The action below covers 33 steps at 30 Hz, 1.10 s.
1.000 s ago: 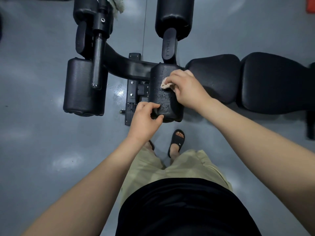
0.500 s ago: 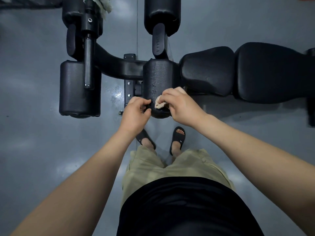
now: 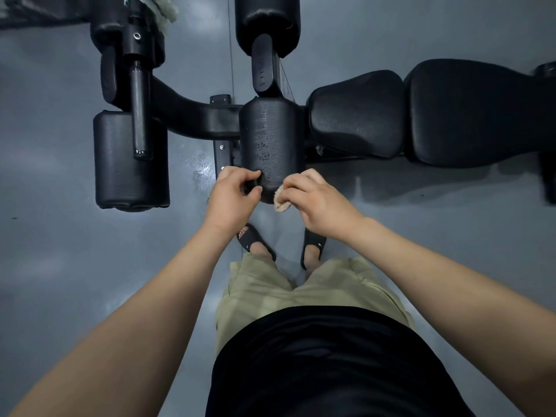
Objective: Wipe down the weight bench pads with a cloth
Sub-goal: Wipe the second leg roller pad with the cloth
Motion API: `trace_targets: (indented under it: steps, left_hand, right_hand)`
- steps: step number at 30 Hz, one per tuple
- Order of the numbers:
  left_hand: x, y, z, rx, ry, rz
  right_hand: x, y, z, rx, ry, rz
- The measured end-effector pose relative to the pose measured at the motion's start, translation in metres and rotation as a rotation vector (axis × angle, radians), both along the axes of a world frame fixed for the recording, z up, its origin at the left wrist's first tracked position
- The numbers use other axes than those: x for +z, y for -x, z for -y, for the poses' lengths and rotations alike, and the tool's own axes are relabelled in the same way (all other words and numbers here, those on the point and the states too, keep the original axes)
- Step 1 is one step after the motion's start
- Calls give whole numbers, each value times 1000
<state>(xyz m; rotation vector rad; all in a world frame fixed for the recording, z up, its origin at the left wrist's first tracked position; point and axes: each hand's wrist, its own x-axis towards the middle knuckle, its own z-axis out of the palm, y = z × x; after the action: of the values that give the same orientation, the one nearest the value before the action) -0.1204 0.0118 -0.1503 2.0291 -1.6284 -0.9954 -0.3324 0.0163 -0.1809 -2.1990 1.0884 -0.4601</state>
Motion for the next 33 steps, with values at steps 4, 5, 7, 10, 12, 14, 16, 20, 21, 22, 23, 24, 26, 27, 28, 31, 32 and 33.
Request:
trace_targets:
  steps: [4, 5, 7, 10, 12, 14, 16, 20, 21, 22, 23, 24, 26, 27, 28, 31, 32, 33]
  left_hand:
    - [3, 14, 4, -70, 14, 52]
    - [4, 17, 5, -74, 12, 69]
    - [5, 20, 4, -73, 10, 90]
    - [5, 18, 0, -78, 18, 96]
    - [6, 17, -2, -88, 22, 81]
    - [8, 14, -3, -81, 29, 49]
    - [10, 10, -4, -48, 37, 16]
    - [6, -3, -8, 41, -8, 28]
    - [3, -5, -10, 57, -34, 16]
    - [0, -6, -11, 63, -57, -2]
    - [-2, -7, -12, 68, -67, -23]
    - [-3, -7, -13, 72, -72, -39]
    - [-5, -4, -15, 94, -65, -67]
    - [-5, -3, -16, 110, -63, -80]
    - [-5, -2, -17, 124, -62, -91]
    - [-5, -1, -18, 136, -47, -97]
    - [-5, 0, -18, 139, -42, -97]
    - [-6, 0, -18, 139, -41, -96]
  right_hand:
    - [-8, 24, 3, -90, -25, -38]
    - [-10, 29, 7, -148, -39, -23]
    - [-10, 34, 19, -301, -94, 55]
    - [2, 26, 34, -447, -218, 172]
    - [9, 13, 38, -448, -253, 220]
    - [10, 0, 44, -435, -248, 233]
    - [11, -8, 56, -479, -248, 238]
    - [12, -17, 94, -556, -220, 186]
    - [11, -20, 105, -551, -211, 173]
    - [11, -22, 114, -543, -200, 159]
    - [11, -25, 123, -529, -188, 143]
    - [11, -27, 131, -514, -172, 126]
    - [13, -30, 144, -485, -148, 92]
    - [14, -33, 150, -465, -140, 74]
    - [15, -35, 154, -445, -134, 58]
    - [16, -41, 158, -382, -112, 33]
    - [15, -41, 157, -361, -96, 22]
    - [14, -41, 155, -339, -74, 12]
